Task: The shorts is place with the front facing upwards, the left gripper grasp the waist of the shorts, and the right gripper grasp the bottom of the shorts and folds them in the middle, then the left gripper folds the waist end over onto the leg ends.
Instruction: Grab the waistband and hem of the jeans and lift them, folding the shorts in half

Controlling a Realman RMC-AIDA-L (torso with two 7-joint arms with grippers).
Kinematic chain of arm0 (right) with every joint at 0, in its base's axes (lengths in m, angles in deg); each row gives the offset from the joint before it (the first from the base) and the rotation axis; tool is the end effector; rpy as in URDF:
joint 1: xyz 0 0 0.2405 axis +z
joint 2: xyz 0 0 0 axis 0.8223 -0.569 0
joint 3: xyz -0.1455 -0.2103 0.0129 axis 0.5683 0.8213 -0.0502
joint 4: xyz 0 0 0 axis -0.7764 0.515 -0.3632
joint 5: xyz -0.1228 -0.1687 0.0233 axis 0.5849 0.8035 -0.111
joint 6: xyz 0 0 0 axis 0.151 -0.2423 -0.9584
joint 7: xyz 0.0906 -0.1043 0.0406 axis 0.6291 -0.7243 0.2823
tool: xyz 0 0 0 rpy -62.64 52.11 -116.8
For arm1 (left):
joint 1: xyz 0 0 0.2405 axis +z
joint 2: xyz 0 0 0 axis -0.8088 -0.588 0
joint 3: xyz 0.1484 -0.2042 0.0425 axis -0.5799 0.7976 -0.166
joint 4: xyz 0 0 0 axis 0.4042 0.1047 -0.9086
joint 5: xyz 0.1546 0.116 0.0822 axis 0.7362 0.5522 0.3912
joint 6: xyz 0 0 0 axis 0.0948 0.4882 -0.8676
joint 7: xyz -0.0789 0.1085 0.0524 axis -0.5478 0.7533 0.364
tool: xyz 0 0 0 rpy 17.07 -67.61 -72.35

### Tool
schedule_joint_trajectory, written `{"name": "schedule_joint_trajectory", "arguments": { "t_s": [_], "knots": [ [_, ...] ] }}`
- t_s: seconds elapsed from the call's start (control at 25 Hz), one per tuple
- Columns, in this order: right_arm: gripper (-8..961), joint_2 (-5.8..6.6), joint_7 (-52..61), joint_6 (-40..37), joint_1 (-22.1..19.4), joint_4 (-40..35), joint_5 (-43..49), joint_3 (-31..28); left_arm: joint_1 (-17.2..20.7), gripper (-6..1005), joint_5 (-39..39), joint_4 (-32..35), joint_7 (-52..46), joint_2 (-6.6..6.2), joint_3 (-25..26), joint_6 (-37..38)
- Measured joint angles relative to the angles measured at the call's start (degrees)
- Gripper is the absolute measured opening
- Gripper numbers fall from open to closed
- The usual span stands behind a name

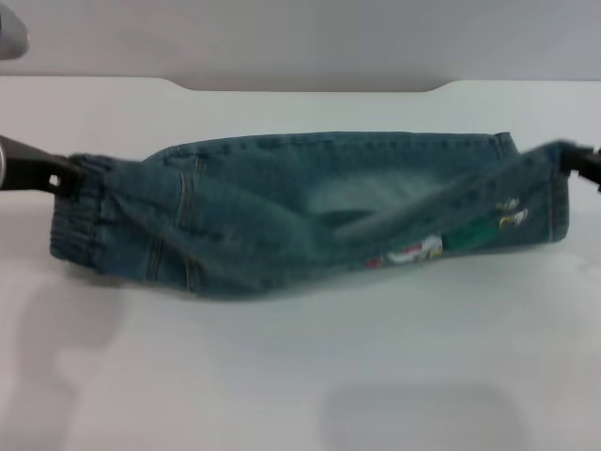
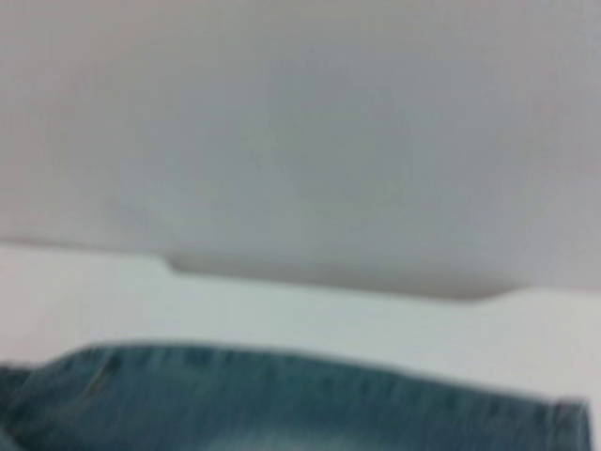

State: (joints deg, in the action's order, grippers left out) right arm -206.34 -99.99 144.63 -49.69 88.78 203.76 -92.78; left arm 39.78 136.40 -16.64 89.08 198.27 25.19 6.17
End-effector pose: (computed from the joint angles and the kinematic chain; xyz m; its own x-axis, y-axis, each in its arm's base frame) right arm 0.2428 0.3145 0.0901 0.6235 -0.5854 -0.5183 -0.7808 -0.4330 -0.4504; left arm -0.2027 0.3334 0.0654 0.7092 0.6928 0.1305 0.4958 -0.3585 -0.7910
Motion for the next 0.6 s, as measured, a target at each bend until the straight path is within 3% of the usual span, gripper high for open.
{"name": "schedule_joint_trajectory", "arguments": {
  "t_s": [0.2,0.4,0.6],
  "knots": [
    [27,-0.07,-2.84,-8.77,-0.98,-1.21,-1.74,1.66,2.71,45,-0.12,0.71,-0.21,0.05,0.26,9.91],
    [26,-0.10,-5.54,-12.21,-0.83,-3.29,-4.06,1.86,3.83,45,-0.57,1.84,-0.39,0.12,0.22,14.09],
    [27,-0.05,-10.64,-15.19,-0.77,-7.28,-10.53,1.87,5.62,45,-4.97,6.04,0.01,0.04,-0.38,24.04]
  ]
}}
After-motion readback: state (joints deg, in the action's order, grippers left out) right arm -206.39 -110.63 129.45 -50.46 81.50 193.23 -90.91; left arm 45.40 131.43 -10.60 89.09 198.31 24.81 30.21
